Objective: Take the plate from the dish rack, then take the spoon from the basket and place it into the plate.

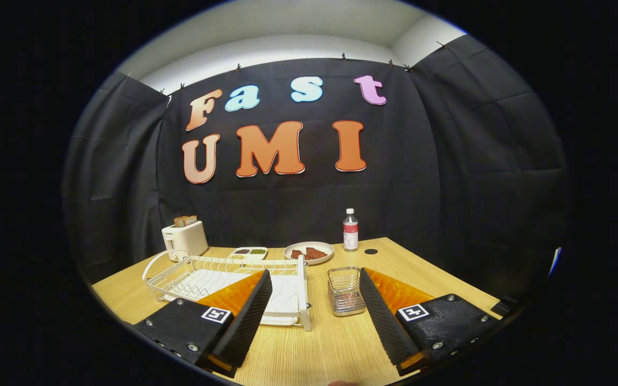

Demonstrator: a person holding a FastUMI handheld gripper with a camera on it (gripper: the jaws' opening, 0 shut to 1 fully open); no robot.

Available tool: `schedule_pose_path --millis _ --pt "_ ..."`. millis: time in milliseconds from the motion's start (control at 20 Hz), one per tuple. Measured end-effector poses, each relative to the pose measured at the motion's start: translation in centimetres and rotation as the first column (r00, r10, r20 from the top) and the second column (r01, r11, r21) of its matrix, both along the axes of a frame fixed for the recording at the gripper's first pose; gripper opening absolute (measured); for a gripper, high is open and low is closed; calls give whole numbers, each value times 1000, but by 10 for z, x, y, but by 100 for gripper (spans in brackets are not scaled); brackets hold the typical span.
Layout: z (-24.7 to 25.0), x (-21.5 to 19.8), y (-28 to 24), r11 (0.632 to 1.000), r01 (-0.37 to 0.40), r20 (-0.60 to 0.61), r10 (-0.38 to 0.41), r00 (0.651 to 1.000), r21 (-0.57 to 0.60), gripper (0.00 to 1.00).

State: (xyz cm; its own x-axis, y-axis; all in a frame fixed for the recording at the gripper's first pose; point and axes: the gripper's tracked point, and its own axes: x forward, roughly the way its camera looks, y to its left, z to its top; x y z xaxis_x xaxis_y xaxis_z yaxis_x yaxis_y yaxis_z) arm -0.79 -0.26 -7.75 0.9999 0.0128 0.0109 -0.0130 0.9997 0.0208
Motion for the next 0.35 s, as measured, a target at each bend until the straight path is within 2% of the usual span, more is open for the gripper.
schedule_pose_path --millis 350 --pt "-4 1 3 1000 -3 -5 3 1000 4 97"
